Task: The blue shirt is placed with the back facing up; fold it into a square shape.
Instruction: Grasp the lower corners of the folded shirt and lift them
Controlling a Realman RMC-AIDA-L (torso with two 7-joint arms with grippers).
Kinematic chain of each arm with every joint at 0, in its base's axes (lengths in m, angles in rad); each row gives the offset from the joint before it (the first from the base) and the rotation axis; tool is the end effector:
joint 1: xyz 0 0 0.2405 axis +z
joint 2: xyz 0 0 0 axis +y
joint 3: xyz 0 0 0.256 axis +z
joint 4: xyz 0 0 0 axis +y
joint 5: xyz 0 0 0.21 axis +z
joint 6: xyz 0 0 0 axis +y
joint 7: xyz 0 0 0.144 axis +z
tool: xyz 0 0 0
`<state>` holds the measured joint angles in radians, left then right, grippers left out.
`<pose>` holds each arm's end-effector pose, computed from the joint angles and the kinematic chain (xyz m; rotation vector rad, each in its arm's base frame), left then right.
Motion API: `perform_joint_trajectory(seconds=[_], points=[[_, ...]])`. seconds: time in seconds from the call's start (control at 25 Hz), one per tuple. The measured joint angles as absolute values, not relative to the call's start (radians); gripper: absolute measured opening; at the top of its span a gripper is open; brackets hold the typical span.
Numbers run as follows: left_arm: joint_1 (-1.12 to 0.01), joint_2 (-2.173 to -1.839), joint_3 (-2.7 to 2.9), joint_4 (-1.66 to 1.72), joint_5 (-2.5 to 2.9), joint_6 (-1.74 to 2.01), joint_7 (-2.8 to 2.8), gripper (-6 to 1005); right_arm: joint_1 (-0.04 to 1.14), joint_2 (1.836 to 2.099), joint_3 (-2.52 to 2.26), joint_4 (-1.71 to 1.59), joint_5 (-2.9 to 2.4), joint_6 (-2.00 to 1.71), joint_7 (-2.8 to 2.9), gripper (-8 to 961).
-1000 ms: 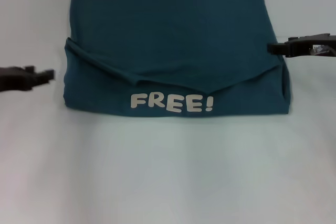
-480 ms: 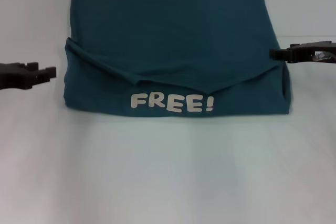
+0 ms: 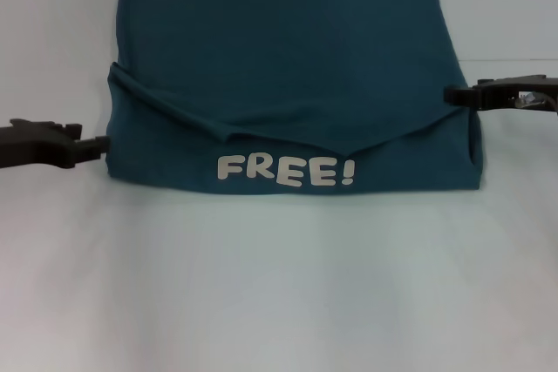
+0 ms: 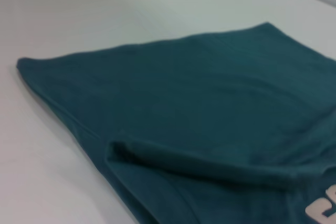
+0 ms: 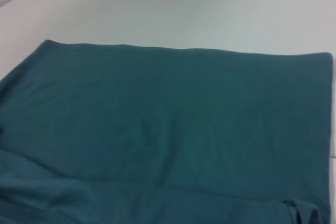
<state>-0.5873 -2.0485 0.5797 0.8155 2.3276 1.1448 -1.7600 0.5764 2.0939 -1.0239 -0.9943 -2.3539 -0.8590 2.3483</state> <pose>-0.3123 0.3922 0.0613 -2.2565 -0.9296 -0.2162 0.2508 0.4280 0.0364 -2.0754 1.0689 0.2327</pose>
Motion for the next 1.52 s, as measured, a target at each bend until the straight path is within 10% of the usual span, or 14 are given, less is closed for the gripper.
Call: perform_joint_trajectory(seconds=[1.52], points=[[-0.661, -2.039, 0.62, 0.643, 2.404, 1.019, -1.76, 531, 0.572, 2.092, -1.025, -0.945, -2.353, -0.809, 2.335, 622]])
